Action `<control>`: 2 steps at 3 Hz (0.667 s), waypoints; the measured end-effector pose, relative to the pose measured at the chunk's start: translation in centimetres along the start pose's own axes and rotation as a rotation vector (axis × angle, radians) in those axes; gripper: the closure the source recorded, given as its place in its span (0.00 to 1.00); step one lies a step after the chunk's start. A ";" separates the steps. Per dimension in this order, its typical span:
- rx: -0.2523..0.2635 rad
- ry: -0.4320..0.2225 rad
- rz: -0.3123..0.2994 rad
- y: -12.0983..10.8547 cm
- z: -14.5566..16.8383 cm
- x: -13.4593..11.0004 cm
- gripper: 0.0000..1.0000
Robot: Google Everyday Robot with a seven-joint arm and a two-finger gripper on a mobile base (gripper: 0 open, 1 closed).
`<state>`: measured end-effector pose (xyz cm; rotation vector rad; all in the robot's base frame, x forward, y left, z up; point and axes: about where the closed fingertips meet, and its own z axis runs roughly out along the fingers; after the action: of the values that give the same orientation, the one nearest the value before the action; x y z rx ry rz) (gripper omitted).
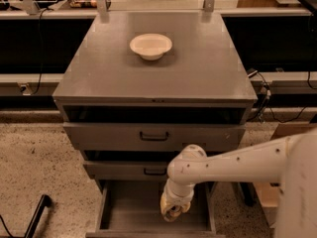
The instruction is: Pick orange can from bottom drawer and place on counter
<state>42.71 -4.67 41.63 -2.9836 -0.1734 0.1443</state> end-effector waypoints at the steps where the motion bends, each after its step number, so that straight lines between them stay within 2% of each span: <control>1: 0.050 0.052 -0.018 0.8 -5.1 -0.9 1.00; 2: 0.039 0.052 -0.037 0.4 -10.3 0.0 1.00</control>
Offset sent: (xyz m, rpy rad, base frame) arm 0.0234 -0.0192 0.1688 -0.0189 -0.0057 0.0944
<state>43.80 -6.59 51.74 -2.9400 -0.2174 0.0654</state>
